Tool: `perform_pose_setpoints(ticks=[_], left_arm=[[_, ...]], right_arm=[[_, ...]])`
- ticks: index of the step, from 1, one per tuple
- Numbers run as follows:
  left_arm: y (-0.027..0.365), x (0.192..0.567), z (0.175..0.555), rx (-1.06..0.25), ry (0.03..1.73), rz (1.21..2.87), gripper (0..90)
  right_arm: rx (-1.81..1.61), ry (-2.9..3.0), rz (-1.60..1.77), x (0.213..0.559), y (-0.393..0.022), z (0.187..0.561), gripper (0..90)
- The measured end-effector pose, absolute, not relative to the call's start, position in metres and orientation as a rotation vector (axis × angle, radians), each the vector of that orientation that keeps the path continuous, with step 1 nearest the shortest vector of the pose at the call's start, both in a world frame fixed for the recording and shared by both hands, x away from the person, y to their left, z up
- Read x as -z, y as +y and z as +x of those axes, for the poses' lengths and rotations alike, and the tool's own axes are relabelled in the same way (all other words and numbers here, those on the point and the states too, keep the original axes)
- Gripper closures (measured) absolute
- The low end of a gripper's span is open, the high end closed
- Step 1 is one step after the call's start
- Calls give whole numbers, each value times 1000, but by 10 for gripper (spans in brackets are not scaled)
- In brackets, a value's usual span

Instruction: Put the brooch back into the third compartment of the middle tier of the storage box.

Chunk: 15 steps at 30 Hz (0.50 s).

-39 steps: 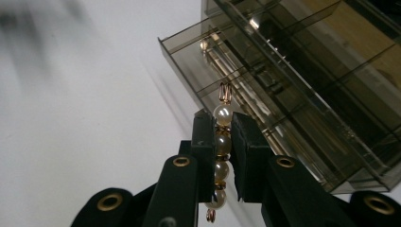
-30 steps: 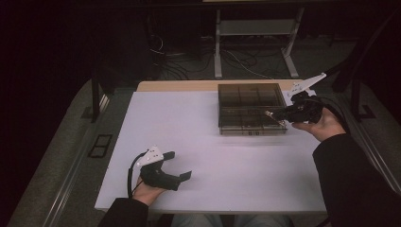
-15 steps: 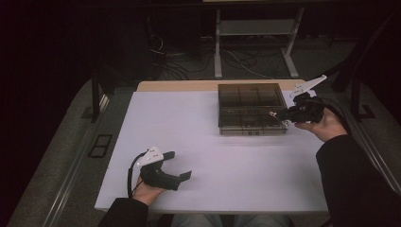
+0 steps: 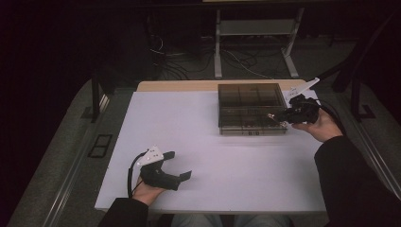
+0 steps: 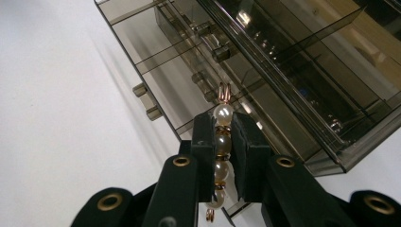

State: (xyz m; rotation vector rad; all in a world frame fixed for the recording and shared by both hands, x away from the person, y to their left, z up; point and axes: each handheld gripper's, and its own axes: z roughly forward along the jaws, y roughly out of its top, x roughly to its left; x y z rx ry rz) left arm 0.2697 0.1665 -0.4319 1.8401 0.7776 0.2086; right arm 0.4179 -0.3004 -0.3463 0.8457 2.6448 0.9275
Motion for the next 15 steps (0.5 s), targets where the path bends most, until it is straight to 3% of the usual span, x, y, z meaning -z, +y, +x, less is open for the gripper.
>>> perform_pose_setpoints(ticks=[15], left_arm=[[167,432,270,-209,774,1843,0]], right_arm=[[-886,2663,817,360,-297,429,794]])
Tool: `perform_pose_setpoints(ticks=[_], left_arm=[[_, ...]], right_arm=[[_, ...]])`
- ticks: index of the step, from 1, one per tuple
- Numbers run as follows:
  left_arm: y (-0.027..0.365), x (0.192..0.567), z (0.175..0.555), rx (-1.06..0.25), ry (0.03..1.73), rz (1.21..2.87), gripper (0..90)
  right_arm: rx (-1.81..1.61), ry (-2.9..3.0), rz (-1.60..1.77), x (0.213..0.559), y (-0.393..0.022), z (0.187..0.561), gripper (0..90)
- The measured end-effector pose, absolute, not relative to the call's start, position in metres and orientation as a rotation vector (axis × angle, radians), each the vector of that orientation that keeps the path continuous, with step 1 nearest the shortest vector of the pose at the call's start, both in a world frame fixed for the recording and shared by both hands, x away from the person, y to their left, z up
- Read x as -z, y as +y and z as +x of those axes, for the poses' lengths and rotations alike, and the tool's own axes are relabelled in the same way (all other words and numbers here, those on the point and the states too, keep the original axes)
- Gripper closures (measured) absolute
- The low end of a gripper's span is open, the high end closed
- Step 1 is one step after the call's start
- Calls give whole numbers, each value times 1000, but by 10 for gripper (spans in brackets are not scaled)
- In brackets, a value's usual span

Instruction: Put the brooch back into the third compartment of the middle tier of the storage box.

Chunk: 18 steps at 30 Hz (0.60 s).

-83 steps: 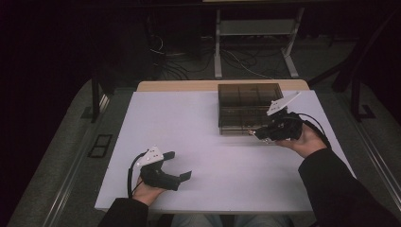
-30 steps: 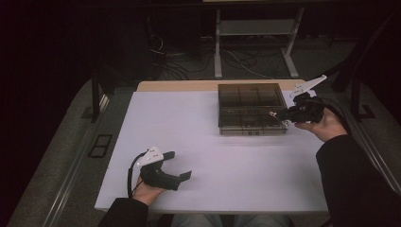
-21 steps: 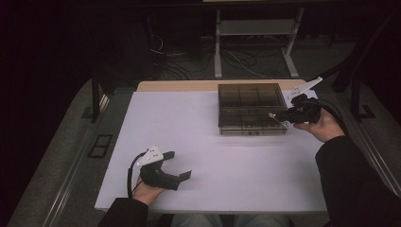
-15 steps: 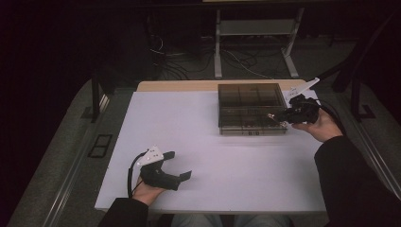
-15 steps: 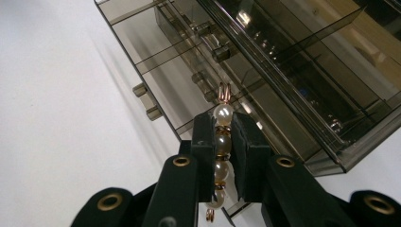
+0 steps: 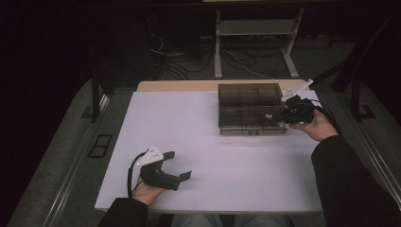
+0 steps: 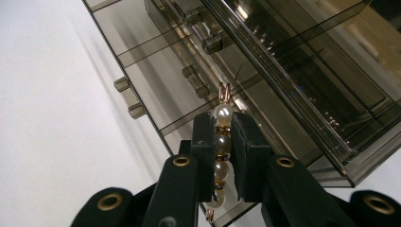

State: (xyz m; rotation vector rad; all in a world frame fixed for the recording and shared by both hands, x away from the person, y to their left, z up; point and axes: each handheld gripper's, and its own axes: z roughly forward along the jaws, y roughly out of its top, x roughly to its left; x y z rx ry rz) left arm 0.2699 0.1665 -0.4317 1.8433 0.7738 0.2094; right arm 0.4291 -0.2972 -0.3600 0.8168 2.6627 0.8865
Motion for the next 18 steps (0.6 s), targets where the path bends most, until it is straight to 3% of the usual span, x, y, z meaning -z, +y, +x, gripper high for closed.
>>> perform_pose_setpoints(ticks=[18], left_arm=[[166,432,270,-213,760,1860,0]], right_arm=[[-819,2692,811,381,-290,443,794]])
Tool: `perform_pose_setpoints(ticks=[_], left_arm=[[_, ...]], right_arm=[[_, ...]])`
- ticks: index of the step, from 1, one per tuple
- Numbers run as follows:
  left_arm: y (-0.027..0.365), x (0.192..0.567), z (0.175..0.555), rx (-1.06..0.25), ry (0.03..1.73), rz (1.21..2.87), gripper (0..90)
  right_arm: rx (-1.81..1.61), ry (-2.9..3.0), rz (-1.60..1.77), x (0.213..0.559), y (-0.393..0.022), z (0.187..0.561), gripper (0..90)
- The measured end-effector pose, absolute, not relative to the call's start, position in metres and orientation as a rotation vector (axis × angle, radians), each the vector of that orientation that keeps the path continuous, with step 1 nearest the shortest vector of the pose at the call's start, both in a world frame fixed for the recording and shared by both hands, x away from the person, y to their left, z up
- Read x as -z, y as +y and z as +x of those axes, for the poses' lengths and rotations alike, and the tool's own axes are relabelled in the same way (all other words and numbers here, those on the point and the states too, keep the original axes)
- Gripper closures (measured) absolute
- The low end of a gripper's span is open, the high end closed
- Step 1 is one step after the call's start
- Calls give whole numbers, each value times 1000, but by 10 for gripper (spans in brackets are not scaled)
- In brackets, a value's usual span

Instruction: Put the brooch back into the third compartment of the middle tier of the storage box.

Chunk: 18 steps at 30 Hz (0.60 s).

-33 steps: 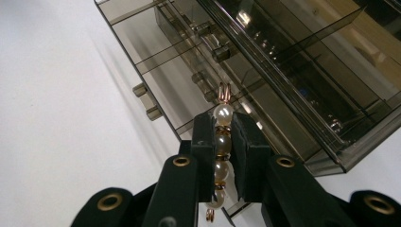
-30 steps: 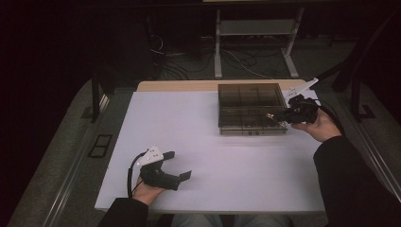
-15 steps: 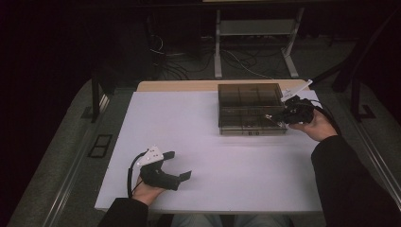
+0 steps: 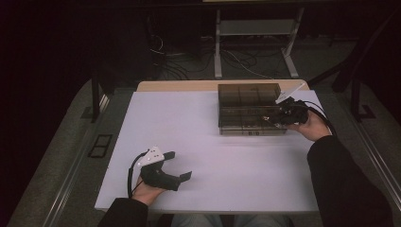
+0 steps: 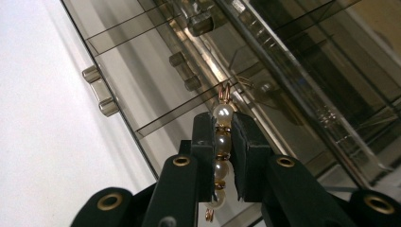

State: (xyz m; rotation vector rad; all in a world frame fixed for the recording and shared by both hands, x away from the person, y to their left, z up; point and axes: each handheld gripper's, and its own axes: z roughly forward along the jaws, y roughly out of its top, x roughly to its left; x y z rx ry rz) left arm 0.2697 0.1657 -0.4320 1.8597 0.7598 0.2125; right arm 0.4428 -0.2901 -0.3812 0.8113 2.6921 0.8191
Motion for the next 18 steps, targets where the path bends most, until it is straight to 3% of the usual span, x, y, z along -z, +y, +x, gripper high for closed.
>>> perform_pose_setpoints(ticks=[18], left_arm=[[165,432,270,-211,759,1864,0]], right_arm=[[-794,2712,852,392,-286,447,783]])
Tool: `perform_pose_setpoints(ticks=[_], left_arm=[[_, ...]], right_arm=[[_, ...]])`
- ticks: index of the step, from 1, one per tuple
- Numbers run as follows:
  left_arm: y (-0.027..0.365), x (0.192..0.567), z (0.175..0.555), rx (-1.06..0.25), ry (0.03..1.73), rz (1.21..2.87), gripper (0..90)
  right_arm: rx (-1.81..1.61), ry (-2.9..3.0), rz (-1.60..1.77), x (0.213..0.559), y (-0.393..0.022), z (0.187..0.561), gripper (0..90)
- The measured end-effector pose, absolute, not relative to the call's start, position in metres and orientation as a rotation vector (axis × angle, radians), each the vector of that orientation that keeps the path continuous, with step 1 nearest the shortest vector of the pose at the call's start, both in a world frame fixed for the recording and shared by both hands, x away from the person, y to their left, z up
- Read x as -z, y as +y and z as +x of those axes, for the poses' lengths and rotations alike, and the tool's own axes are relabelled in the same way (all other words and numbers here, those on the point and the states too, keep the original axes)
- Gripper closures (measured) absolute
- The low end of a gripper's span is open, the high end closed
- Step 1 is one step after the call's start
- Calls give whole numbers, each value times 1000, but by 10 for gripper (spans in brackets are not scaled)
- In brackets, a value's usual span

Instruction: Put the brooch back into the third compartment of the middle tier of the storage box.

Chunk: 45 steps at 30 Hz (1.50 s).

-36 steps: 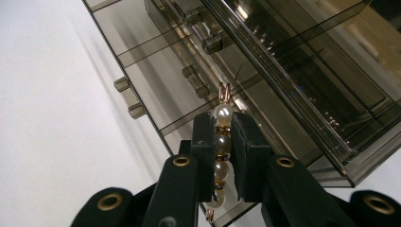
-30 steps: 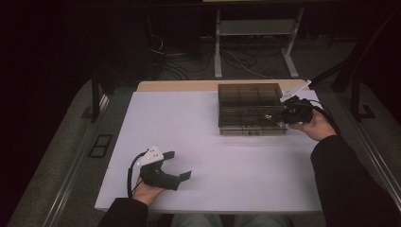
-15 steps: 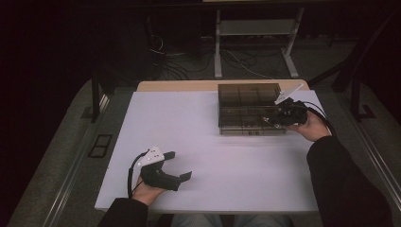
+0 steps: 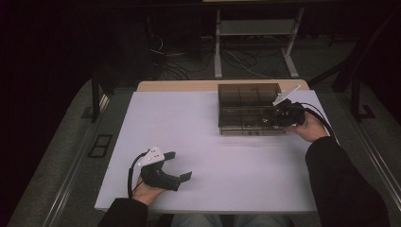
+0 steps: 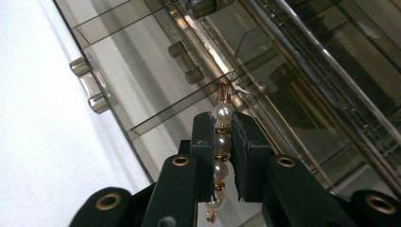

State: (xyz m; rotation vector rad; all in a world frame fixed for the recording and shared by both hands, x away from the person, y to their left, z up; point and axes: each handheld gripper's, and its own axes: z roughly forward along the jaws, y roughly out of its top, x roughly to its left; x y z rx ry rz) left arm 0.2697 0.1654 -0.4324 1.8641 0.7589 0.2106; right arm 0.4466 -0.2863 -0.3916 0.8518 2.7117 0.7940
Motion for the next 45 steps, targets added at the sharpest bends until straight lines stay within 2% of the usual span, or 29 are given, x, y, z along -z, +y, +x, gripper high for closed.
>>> perform_pose_setpoints(ticks=[11,24,29,32,37,40,42,45], left_arm=[[166,432,268,-207,767,1855,0],[167,432,268,-205,775,1849,0],[167,432,268,-207,777,1849,0],[167,432,268,-208,778,1846,0],[166,433,268,-208,779,1845,0],[167,432,267,-209,780,1848,0],[167,432,267,-209,781,1845,0],[167,432,267,-210,782,1843,0]], right_arm=[[-811,2689,884,385,-288,438,701],[-939,2572,1006,371,-301,419,467],[-961,2553,1041,368,-302,412,325],[-976,2561,1071,367,-303,408,209],[-1043,2537,1117,364,-302,399,116],[-1059,2536,1127,361,-299,393,91],[-1051,2545,1140,360,-295,389,5],[-1075,2542,1146,356,-291,382,4]])
